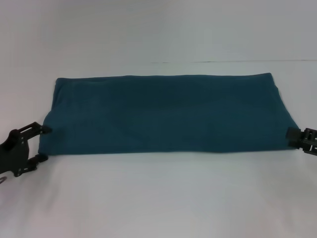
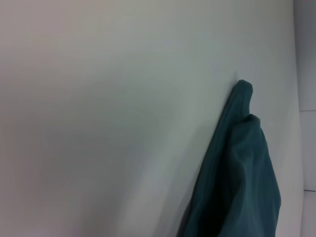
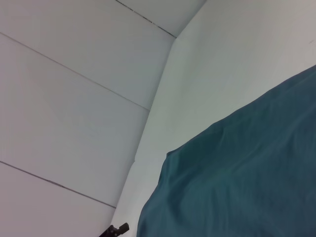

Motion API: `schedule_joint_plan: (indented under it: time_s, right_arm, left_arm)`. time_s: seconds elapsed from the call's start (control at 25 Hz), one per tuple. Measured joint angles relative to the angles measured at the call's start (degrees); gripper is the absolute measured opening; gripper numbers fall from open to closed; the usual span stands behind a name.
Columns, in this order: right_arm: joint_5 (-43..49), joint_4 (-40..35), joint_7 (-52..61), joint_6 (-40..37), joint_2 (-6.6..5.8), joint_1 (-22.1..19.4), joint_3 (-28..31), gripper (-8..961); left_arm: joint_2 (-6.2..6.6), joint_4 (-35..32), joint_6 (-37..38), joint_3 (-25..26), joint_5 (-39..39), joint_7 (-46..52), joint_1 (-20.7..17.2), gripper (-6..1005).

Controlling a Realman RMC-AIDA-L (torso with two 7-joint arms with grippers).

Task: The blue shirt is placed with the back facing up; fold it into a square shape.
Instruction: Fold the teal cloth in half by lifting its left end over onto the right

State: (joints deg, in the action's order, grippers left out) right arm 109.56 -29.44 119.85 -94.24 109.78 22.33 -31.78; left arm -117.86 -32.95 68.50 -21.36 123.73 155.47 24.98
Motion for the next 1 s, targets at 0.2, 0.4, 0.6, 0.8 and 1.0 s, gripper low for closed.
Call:
schedule_joint_plan:
  time_s: [0.2, 0.4, 0.6, 0.8, 1.0]
  right_arm:
    - [0.0, 0.4, -0.3, 0.0, 0.00, 0.0, 0.1, 681]
    - [-0.1, 0.4, -0.3, 0.0, 0.00, 0.0, 0.4, 680]
    - [-0.2, 0.5, -0.4, 0.0, 0.01, 0.0, 0.4, 680]
    - [-0.4, 0.6, -0.7, 0.0, 0.08, 0.0, 0.6, 680]
    - [-0.7, 0.6, -0.9, -0.3, 0.09, 0.0, 0.7, 680]
  left_arm:
    - [0.13, 1.6, -1.5, -0.2, 0.3, -0.4, 1.6, 831]
    - [0.26, 2.1, -2.8, -0.9, 0.3, -0.4, 3.0, 829]
    - [0.36, 2.7, -4.2, -1.3, 0.3, -0.6, 4.5, 826]
    - [0.70, 3.6, -5.2, -2.1, 0.4, -0.8, 5.4, 824]
    - [0.98, 3.2, -4.8, -3.0, 0.4, -2.4, 5.7, 822]
